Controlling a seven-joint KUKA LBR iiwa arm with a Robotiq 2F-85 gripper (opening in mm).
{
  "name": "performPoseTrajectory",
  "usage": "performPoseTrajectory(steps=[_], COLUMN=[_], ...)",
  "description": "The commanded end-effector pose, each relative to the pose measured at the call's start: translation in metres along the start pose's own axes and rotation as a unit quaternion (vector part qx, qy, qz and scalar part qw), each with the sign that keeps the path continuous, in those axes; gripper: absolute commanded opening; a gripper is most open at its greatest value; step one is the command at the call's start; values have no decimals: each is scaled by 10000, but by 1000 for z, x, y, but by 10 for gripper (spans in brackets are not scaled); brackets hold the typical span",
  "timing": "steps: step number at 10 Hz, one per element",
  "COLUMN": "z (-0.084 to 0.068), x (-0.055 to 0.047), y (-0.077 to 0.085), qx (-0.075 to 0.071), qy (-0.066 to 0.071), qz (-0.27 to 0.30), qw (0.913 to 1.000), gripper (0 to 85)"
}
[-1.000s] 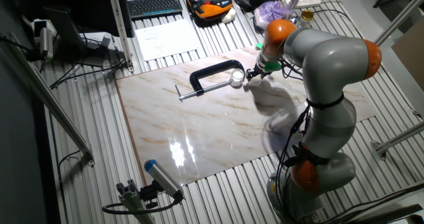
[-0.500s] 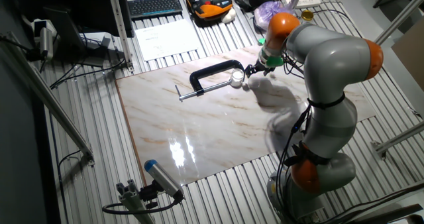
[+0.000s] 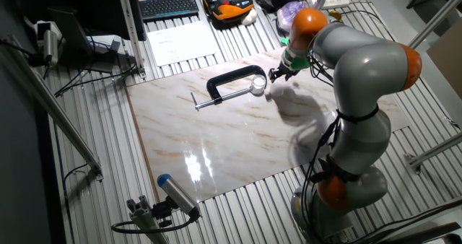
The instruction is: Unscrew the lid from the jar
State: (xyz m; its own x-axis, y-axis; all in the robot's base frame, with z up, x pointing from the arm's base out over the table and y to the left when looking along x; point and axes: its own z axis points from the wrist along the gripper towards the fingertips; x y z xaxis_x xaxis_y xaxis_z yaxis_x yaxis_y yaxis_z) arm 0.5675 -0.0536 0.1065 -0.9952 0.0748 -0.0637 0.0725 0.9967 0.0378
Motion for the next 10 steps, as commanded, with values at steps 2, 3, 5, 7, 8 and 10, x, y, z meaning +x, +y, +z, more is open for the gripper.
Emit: performPoseTrajectory(steps=[2, 3, 5, 7, 8, 10], z=[-10, -14, -20, -25, -28, -35], x=[3, 4, 4, 3, 3, 3], y=[5, 6, 7, 9, 11, 23], qx=[0, -22, -70, -164, -200, -209], qy=[-43, -56, -75, -14, 12, 70], qz=[50, 65, 33, 5, 37, 163], qw=[10000, 10000, 9999, 9999, 9998, 9996], gripper=[340, 170, 0, 0, 0, 0])
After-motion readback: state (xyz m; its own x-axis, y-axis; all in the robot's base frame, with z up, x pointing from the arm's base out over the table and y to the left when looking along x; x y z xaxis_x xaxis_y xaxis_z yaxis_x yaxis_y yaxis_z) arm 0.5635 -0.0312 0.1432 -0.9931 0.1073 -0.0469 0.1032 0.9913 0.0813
